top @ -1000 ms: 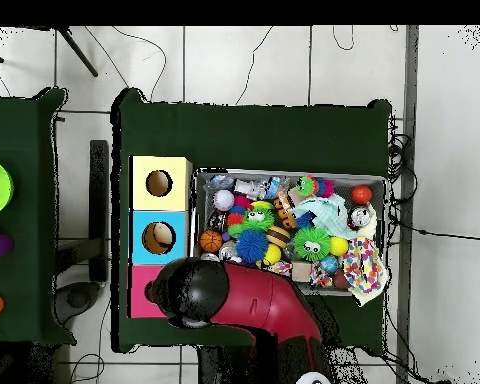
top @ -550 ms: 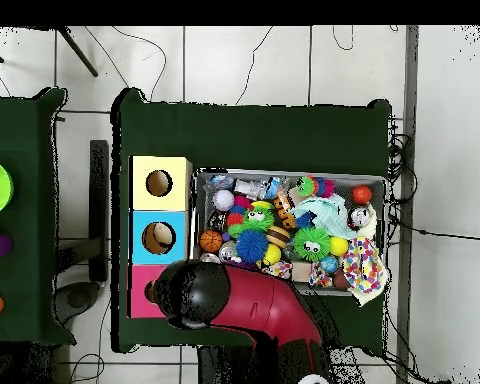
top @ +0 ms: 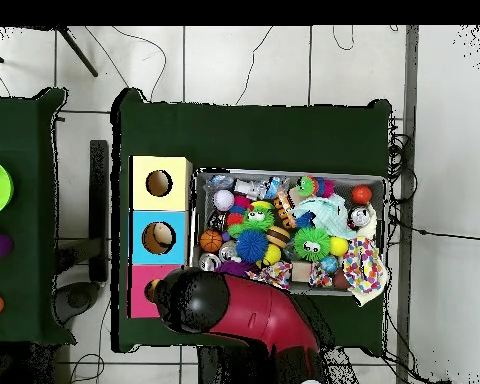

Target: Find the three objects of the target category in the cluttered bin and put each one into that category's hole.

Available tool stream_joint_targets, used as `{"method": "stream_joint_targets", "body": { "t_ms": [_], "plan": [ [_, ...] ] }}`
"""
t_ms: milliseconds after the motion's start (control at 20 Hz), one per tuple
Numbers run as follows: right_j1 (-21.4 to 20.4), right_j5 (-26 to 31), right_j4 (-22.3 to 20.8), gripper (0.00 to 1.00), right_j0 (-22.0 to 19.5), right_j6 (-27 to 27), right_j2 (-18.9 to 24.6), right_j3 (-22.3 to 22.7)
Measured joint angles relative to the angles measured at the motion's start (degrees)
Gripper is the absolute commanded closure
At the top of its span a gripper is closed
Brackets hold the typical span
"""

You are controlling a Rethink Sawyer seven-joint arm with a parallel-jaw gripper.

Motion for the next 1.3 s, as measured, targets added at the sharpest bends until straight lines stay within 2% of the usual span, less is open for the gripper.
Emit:
{"method": "stream_joint_targets", "body": {
  "t_ms": [700, 1300],
  "plan": [
    [1.14, -4.73, 2.30, 1.00, 0.35, 0.01, 0.00, 2.79],
    [2.25, -5.27, 4.42, 1.00, 1.93, 0.01, 0.01, 2.92]
  ]
}}
